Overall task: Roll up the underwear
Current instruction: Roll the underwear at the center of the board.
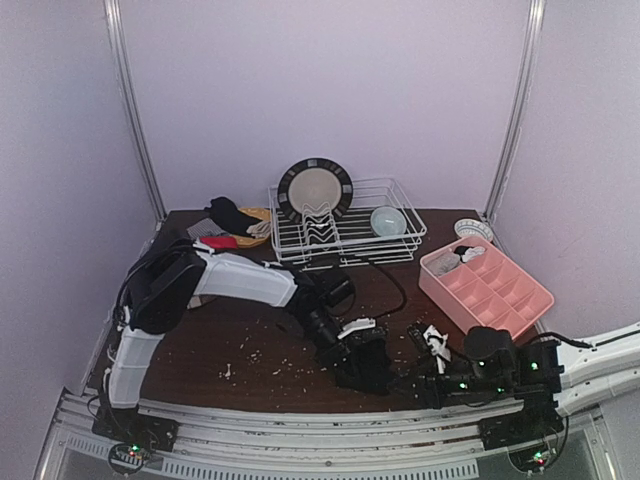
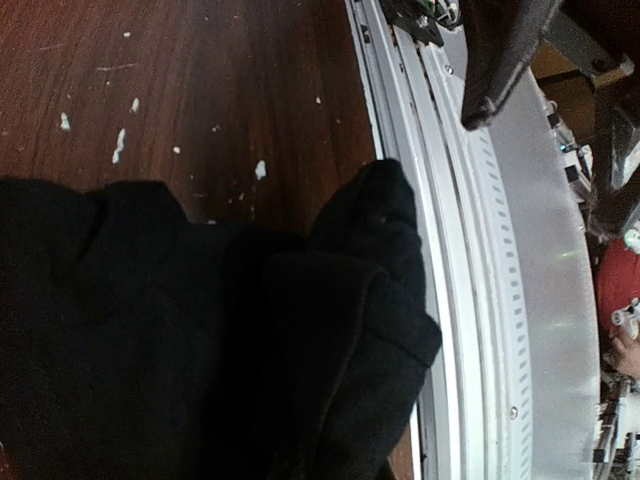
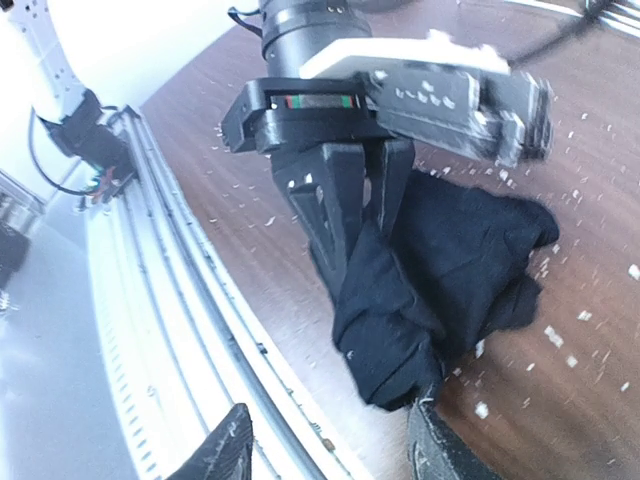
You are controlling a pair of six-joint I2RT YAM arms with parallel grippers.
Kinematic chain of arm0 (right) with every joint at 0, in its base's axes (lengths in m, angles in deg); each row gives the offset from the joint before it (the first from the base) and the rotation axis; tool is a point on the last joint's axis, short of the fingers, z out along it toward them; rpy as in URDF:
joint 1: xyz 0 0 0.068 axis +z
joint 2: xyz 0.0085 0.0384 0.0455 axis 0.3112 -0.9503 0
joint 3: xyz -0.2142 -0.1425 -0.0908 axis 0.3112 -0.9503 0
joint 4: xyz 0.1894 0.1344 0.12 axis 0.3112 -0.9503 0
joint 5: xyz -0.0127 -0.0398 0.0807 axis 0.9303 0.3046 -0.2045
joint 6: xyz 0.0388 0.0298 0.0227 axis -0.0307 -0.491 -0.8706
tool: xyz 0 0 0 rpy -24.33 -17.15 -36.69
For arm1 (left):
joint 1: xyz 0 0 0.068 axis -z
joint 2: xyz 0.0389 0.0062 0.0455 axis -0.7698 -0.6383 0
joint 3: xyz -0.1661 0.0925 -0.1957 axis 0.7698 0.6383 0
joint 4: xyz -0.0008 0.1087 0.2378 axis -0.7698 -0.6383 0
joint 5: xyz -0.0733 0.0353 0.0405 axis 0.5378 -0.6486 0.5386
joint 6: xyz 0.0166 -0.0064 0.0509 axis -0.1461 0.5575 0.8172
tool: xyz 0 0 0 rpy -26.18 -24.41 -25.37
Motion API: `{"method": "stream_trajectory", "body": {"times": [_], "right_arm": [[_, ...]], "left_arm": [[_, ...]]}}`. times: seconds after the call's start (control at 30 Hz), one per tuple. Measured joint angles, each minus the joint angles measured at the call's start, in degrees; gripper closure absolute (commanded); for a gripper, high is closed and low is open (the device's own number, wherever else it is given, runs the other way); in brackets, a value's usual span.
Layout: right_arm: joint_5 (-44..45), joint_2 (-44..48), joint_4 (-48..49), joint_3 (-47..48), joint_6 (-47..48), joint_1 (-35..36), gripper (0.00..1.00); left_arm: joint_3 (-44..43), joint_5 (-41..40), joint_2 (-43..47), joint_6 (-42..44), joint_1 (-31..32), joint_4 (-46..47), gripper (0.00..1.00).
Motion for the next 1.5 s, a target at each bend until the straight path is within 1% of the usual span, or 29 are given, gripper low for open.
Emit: {"method": "stream_trajectory", "body": {"times": [0.13,0.3,0.37,0.47,0.67,0.8,0.87,0.93,0.97,1.0,1.03,1.07,1.23,1.5], "right_arm": [[1.95,-5.92,-0.72,4.00,3.93,0.22,0.48],[3.45,-13.84,2.69,5.81,6.36,0.22,0.40],[4.09,-16.83,4.11,6.38,6.97,0.22,0.38],[5.40,-20.94,6.27,7.50,7.43,0.24,0.38],[7.82,-27.15,6.29,11.82,7.13,-0.04,0.42],[7.91,-29.29,4.39,13.73,5.60,-1.22,0.50],[7.32,-30.91,3.54,13.99,4.50,-2.03,0.60],[6.47,-32.37,3.50,14.05,3.56,-2.40,0.73],[5.66,-33.00,3.65,14.32,2.45,-2.45,0.79],[5.49,-33.31,3.76,14.58,2.16,-2.49,0.82],[4.90,-33.62,3.91,14.84,1.22,-2.45,0.87],[4.72,-33.81,3.98,14.93,1.11,-2.45,0.89],[3.89,-35.12,4.98,14.97,-1.46,-3.02,0.94],[3.02,-36.52,6.99,14.95,-3.61,-3.85,0.95]], "left_arm": [[-3.08,4.33,-2.91,-0.72,-1.09,-4.20,1.00],[-6.25,8.35,-5.92,-1.29,-2.25,-8.37,1.00],[-7.54,9.49,-7.23,-1.44,-2.60,-9.94,1.00],[-8.92,11.76,-8.96,-1.68,-3.13,-11.82,1.00],[-9.38,13.86,-9.99,-1.77,-3.56,-13.94,1.00],[-9.44,14.34,-10.23,-1.75,-3.63,-14.71,1.00],[-9.53,14.73,-10.47,-1.75,-3.69,-14.95,1.00],[-9.75,15.10,-10.93,-1.75,-3.74,-15.17,0.98],[-9.79,15.19,-11.04,-1.75,-3.74,-15.21,0.93],[-9.81,15.23,-11.06,-1.75,-3.78,-15.23,0.36],[-9.81,15.21,-11.06,-1.73,-3.82,-15.30,0.06],[-9.79,15.08,-11.06,-1.64,-3.85,-15.32,0.03],[-8.90,18.43,-8.72,-2.51,-3.89,-16.98,0.02],[-3.61,13.42,-3.26,-5.42,-3.65,-12.13,0.02]]}}
